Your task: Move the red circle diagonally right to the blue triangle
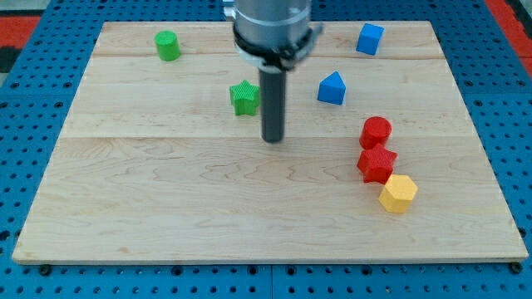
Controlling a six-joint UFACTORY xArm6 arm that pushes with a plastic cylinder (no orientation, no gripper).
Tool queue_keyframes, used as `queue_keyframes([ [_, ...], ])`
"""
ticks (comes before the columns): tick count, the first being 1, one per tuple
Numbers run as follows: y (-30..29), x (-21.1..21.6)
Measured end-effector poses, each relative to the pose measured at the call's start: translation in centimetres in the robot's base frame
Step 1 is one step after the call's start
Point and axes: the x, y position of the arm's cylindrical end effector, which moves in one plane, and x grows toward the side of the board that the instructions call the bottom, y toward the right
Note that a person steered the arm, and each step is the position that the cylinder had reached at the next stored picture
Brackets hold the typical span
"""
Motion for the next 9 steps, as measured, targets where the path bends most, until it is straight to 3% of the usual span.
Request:
queue_keyframes([
  [2,9.8,1.4],
  [4,11.7,0.0],
  [6,11.7,-4.2],
  [9,18.9,-4.5],
])
